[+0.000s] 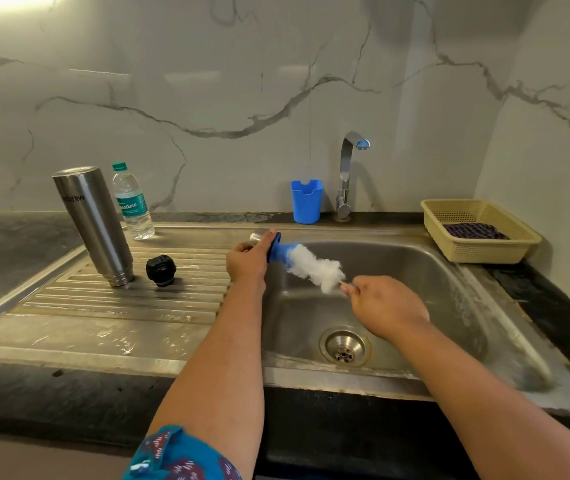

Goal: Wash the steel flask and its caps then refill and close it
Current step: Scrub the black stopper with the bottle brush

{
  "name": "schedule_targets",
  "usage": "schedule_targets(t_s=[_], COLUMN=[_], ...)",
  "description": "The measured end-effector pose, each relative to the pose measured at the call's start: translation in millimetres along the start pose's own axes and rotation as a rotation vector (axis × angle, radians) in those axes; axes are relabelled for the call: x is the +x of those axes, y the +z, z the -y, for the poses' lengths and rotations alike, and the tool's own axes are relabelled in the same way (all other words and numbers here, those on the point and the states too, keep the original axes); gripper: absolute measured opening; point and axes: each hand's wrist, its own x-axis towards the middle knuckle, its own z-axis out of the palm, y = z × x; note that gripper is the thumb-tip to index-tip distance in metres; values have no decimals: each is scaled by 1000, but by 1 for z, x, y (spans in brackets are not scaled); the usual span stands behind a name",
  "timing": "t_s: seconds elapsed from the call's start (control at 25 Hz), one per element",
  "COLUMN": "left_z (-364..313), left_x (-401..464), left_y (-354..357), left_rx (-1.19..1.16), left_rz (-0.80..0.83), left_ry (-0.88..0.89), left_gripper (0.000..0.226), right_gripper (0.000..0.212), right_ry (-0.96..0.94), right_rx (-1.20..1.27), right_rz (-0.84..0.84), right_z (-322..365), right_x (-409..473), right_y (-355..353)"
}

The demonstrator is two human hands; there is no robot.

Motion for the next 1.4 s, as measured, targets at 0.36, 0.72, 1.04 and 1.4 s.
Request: schedule_targets(t_s=[0.36,0.72,1.04,1.4], left_z=[-13,-1,-14,-8], left_x=[-2,4,0,7], left_y=[-14,-5,-10,-16], left_rx=[-301,-85,-401,34], left_rz=[343,-40,281,158], left_ry=[-123,-110,-280,-35], left_gripper=[42,44,58,39], right_gripper=[39,31,38,34], right_ry=[397,-67,309,216], right_rx=[1315,-72,1244,1025], right_rz=[708,-94,710,632], right_z=[-11,4,-8,-7], right_x=[3,2,0,8], right_y=[-2,15,0,15])
